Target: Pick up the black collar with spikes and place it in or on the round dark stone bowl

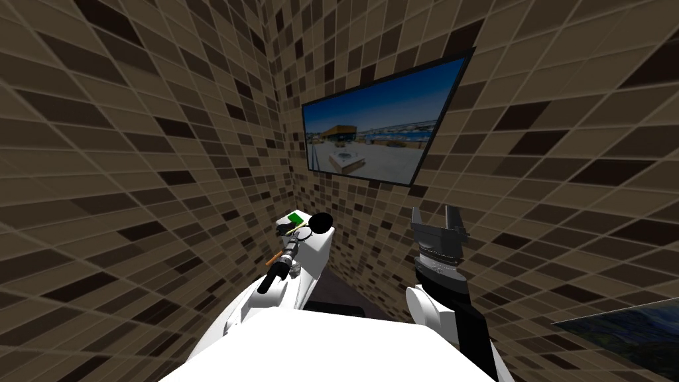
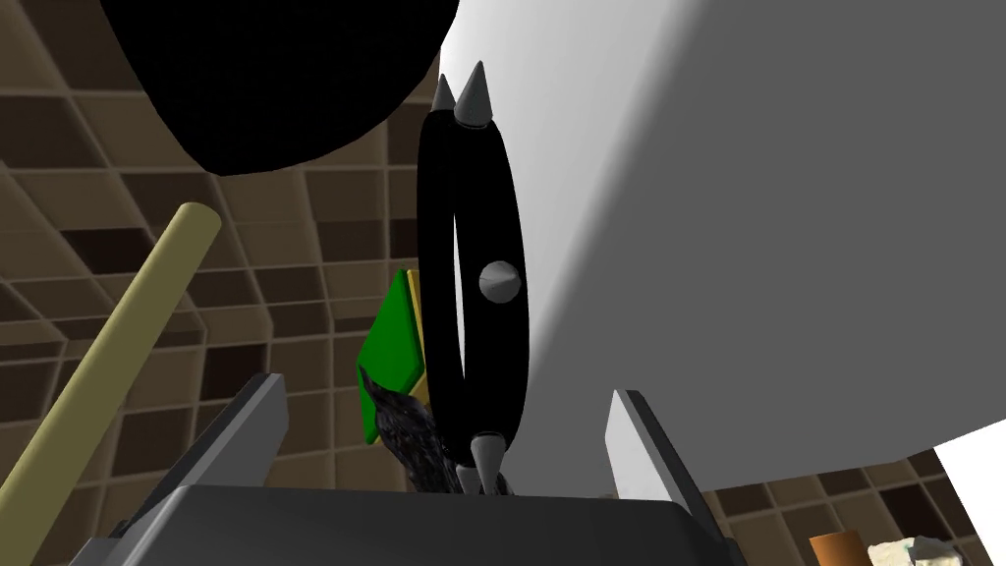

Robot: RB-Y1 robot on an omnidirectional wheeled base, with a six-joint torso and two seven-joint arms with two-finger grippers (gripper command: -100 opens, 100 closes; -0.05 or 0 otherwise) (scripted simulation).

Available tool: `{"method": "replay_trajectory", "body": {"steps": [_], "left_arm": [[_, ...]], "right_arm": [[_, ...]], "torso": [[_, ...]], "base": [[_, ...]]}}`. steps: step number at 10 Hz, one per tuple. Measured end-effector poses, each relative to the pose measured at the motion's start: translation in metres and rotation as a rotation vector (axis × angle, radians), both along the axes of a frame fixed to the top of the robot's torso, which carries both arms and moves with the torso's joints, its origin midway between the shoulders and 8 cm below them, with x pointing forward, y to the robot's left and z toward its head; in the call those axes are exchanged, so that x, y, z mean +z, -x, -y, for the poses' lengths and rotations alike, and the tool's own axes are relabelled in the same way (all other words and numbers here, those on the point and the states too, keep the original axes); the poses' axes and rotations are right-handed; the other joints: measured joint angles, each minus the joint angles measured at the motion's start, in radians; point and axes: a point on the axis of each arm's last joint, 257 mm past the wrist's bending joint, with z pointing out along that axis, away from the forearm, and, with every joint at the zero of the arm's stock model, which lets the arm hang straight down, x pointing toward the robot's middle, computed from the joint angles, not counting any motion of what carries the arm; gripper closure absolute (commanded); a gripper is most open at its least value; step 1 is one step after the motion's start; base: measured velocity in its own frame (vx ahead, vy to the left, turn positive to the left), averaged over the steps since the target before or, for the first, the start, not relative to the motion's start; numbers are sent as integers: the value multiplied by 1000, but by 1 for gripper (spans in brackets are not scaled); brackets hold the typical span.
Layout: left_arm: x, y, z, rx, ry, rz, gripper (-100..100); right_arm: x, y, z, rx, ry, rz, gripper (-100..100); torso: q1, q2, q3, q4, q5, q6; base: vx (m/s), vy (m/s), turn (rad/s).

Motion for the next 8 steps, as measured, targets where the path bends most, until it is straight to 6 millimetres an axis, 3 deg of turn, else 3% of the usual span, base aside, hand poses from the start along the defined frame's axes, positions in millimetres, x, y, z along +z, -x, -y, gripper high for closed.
{"method": "replay_trajectory", "body": {"steps": [1, 2, 6, 7, 8], "left_arm": [[2, -2, -14, 14, -1, 3, -100], [2, -2, -17, 18, 0, 3, 100], [-1, 0, -17, 19, 1, -6, 100], [-1, 0, -17, 19, 1, -7, 0], [-1, 0, -17, 19, 1, -7, 100]], "right_arm": [[0, 0, 0, 0, 0, 0, 0], [0, 0, 0, 0, 0, 0, 0], [0, 0, 0, 0, 0, 0, 0], [0, 0, 0, 0, 0, 0, 0], [0, 0, 0, 0, 0, 0, 0]], "torso": [[0, 0, 0, 0, 0, 0], [1, 0, 0, 0, 1, 1], [0, 1, 2, 3, -1, 2], [0, 1, 2, 3, -1, 2], [0, 1, 2, 3, -1, 2]], "base": [[9, -22, -2], [-2, -3, 12], [-2, -1, 1], [0, 0, 0], [-9, 39, 185]]}}
